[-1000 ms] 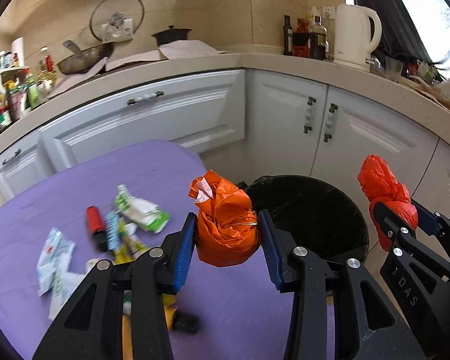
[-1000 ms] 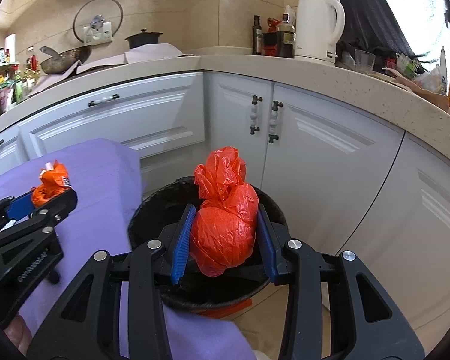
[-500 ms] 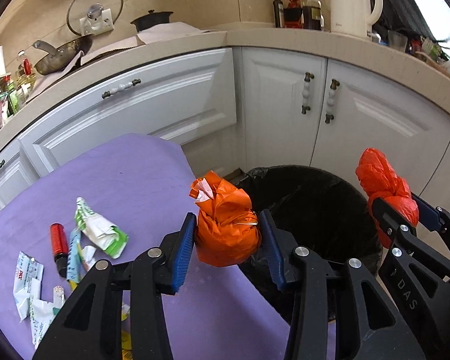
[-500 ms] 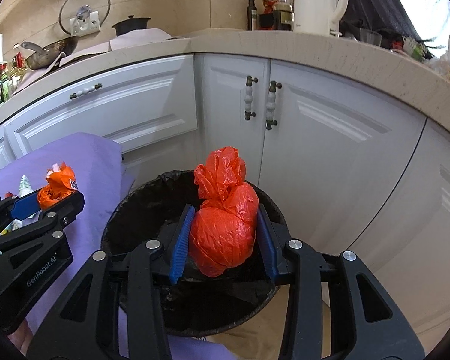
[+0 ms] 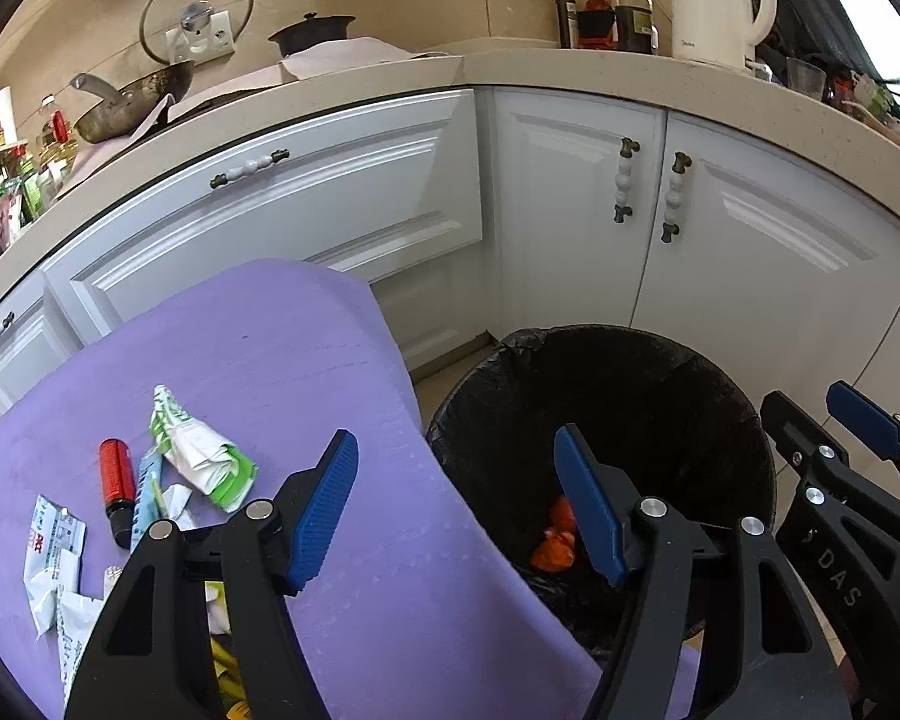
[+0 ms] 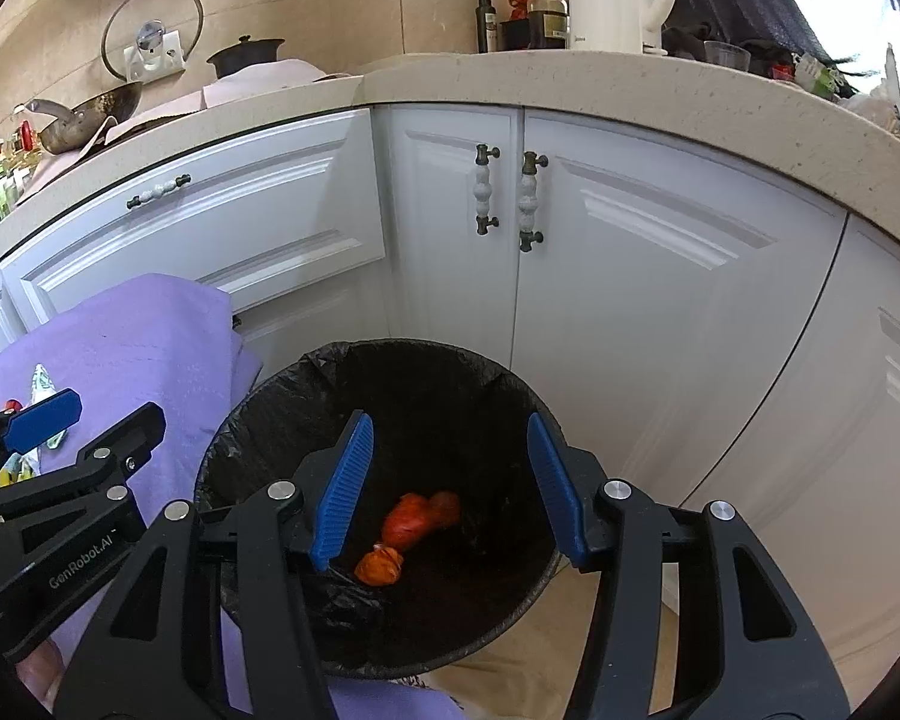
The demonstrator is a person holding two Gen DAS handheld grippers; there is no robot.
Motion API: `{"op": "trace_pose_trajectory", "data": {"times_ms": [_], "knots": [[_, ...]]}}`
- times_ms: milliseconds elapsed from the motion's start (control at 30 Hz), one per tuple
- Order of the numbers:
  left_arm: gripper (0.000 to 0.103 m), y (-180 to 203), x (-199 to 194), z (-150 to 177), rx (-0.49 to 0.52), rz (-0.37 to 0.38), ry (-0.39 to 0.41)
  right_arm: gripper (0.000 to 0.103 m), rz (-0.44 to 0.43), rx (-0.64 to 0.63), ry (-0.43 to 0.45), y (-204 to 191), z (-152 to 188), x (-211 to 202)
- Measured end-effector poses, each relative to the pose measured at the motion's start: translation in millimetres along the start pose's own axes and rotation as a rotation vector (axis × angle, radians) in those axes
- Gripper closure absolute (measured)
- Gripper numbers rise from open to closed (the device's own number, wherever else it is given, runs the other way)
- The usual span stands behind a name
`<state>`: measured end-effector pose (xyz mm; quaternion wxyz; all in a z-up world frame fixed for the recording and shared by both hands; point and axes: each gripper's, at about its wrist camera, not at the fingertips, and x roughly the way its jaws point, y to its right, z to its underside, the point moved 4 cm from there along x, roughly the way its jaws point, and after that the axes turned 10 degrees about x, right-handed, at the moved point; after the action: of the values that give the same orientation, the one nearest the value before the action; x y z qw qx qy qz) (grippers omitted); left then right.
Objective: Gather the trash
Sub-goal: 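Drop the red bag and orange bag into the black bin, opening both grippers, then move both grippers back over the trash pile on the table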
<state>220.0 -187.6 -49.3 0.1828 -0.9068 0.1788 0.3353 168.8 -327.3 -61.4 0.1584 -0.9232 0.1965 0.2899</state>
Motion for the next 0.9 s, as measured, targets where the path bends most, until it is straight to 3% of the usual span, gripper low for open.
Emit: {"op": "trace_pose_trajectory", "data": {"times_ms": [367, 900], "knots": [[0.037, -40.0, -40.8, 27.1, -0.061, -0.035, -0.007, 0.051, -0.049, -0.029, -0.005, -27.6, 16.5, -34.6], [0.037, -137.9, -103.7, 104.3, -0.193, -0.19, -0.04, 0.051, -0.232, -0.174, -0.07, -123.9, 70.9, -79.6]]}}
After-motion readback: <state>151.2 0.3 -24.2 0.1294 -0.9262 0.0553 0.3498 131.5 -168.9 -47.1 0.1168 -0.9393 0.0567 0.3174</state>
